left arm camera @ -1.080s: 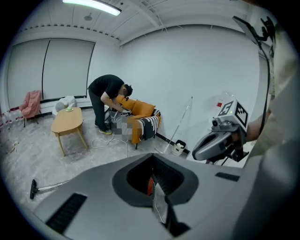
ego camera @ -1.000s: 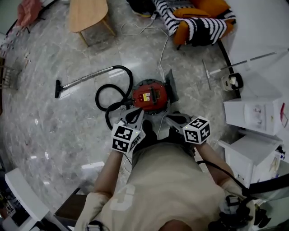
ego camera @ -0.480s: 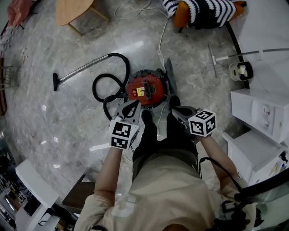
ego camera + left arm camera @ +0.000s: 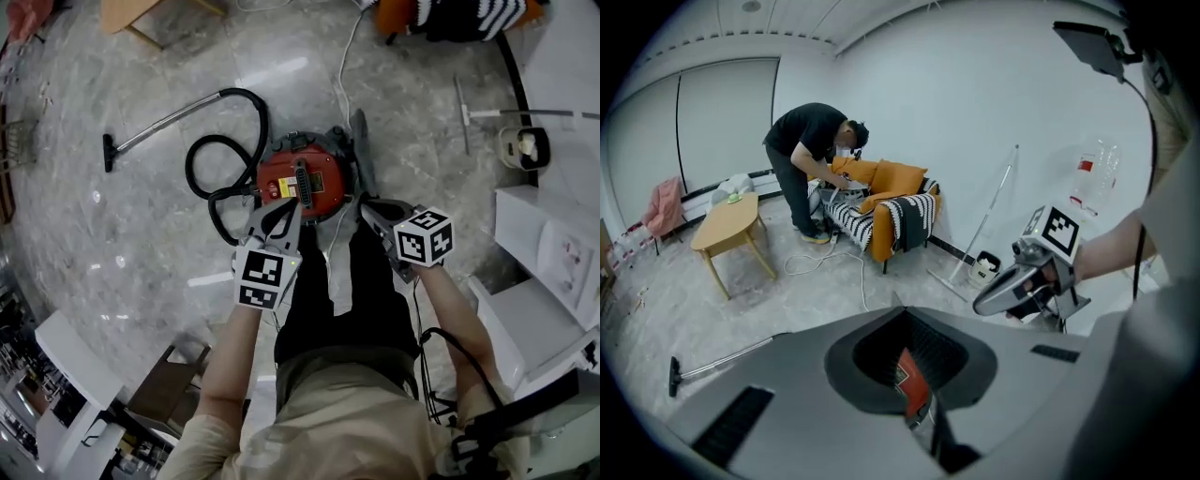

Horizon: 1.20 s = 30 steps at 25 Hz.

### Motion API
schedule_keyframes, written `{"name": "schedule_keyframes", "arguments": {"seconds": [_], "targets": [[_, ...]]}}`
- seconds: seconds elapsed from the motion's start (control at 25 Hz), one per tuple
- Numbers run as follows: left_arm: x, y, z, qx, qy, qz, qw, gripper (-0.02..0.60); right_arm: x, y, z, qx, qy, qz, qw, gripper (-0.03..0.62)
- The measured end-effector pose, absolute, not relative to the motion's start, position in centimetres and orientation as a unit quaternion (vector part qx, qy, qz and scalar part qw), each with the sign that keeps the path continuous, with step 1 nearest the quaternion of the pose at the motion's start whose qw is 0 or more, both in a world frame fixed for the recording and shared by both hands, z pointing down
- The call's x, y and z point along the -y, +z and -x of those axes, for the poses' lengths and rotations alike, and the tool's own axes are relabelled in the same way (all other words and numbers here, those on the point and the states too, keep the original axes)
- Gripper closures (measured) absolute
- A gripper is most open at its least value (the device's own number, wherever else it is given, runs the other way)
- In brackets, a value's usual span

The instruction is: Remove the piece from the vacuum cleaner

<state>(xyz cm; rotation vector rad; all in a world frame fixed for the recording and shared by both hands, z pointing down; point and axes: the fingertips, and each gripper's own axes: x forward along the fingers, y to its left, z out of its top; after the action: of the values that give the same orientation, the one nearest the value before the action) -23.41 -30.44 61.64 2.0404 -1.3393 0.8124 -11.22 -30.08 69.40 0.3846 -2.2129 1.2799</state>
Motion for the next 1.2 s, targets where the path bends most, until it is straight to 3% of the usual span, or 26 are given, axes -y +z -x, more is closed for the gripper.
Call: {"name": "schedule_keyframes", "arguments": {"seconds": [0.4,0.44,0.6,0.72,1.2], "targets": [[28.7,71.7,23.0,0.499,0.320,-0.740,0.318,0.588,32.8,79.1,12.0,0.827,0.442,-0.174,0.300,0.587],[28.4,72.4,23.1,0.500,0.319,-0.737,0.325,0.588,32.9,79.9,12.0,0.827,0.436,-0.177,0.309,0.534],[27.7,74.8,22.6,0.505,0.313,-0.729,0.339,0.588,34.6,82.9,11.5,0.825,0.400,-0.206,0.342,0.420],[27.6,76.0,22.4,0.510,0.311,-0.725,0.342,0.588,35.9,85.1,11.3,0.823,0.369,-0.222,0.371,0.382],[26.3,78.0,22.4,0.510,0.318,-0.713,0.361,0.588,38.0,92.6,12.2,0.789,0.320,-0.248,0.462,0.379]]}}
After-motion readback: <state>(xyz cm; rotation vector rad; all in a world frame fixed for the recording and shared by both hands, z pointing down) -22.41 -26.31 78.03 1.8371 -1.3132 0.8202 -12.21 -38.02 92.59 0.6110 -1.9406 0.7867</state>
